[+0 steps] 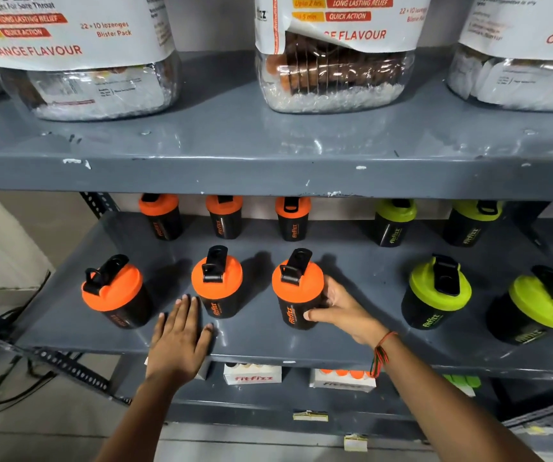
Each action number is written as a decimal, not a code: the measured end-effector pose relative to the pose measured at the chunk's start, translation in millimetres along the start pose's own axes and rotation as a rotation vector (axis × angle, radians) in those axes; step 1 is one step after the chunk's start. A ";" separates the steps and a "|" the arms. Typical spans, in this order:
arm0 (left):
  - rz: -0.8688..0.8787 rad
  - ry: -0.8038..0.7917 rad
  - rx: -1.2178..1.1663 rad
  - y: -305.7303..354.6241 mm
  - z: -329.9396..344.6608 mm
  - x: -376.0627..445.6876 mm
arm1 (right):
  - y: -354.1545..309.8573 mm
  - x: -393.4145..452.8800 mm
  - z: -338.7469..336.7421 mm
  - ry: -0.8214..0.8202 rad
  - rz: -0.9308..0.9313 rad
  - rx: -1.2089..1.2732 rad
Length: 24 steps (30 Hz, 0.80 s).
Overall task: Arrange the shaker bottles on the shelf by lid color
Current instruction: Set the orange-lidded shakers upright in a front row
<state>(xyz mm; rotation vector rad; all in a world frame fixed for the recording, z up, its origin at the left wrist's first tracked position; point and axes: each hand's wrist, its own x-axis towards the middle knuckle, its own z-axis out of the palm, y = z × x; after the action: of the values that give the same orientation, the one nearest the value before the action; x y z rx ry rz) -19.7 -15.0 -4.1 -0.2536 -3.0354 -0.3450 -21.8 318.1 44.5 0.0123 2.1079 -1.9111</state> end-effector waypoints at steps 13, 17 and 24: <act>0.006 -0.005 0.004 -1.7 1.9 0.5 | -5.1 12.7 -4.6 -0.119 0.039 -0.050; 0.002 -0.018 -0.003 -2.0 1.0 1.4 | -5.1 8.6 -3.4 -0.136 0.052 -0.080; -0.124 -0.038 -0.445 5.6 -23.4 7.5 | 10.2 -1.8 12.4 0.095 -0.008 -0.151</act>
<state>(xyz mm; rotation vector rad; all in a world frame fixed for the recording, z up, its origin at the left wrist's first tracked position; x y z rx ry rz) -24.7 -13.8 20.6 -0.0946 -2.9786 -1.0357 -15.3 307.6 34.0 0.0644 2.3130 -1.7834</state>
